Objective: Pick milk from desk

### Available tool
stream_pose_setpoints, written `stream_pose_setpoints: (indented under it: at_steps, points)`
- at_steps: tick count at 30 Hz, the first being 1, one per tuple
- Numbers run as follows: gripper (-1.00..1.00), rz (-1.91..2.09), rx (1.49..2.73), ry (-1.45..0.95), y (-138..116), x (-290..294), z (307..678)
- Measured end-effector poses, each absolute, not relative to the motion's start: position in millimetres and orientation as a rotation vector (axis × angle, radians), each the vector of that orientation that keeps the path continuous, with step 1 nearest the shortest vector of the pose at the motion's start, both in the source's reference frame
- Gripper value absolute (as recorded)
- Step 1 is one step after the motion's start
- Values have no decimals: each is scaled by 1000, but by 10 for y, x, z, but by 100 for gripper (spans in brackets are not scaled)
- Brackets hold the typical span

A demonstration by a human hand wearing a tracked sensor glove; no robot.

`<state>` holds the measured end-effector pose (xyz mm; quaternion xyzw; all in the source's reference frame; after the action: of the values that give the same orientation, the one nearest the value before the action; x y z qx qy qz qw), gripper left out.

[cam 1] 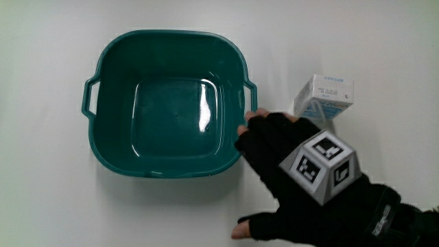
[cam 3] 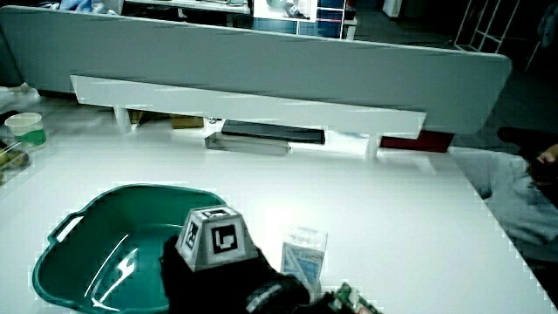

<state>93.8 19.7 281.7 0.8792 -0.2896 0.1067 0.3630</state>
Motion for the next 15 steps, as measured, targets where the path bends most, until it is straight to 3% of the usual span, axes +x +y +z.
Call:
stream_pose_setpoints:
  at_steps: [5,15]
  points:
    - [0,225,2324,-699,59,1031,2809]
    - [0,242,2326,-604,-202,1226,2934]
